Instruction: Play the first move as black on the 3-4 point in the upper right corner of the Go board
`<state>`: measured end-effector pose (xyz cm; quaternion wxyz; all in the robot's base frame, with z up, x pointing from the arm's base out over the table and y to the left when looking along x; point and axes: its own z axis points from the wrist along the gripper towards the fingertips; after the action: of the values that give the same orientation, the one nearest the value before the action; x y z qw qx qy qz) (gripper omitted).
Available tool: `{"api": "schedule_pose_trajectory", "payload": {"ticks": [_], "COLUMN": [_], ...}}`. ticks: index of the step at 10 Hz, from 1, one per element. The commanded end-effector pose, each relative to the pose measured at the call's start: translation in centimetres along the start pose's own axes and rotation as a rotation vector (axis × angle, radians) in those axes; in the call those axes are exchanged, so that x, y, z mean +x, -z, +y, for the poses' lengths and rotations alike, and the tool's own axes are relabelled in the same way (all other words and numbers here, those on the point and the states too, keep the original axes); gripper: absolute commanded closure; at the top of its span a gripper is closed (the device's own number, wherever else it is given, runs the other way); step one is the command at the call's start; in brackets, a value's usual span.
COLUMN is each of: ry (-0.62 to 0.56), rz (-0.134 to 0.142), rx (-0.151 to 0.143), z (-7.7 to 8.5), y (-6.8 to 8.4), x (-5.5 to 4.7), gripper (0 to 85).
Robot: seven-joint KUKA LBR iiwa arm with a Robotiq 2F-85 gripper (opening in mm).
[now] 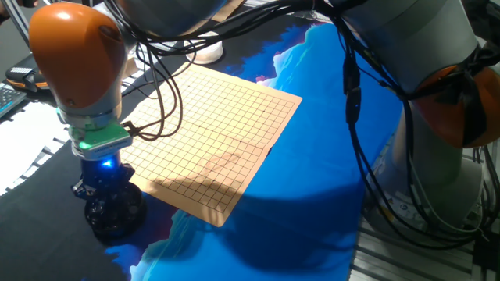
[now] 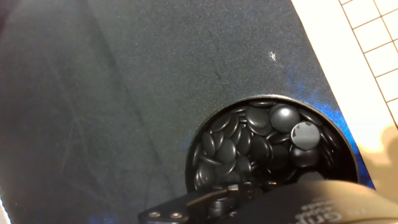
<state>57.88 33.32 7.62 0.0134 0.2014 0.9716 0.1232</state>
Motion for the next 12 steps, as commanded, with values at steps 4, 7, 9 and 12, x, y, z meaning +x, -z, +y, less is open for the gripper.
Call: {"api": "schedule_pose_trajectory", "payload": {"ticks": [4, 7, 9, 12], "ry": [-0.021, -0.019, -0.020, -0.019], "rz": [-0.018, -0.018, -0.015, -0.020], "rx": [0.016, 0.013, 0.007, 0.004], "z": [0.1, 0.1, 0.2, 0.3], "y": [0.0, -0.4, -0.7, -1.0], "x": [-0.2, -0.5, -0.4, -0.5], "gripper": [51.0, 51.0, 51.0, 51.0]}}
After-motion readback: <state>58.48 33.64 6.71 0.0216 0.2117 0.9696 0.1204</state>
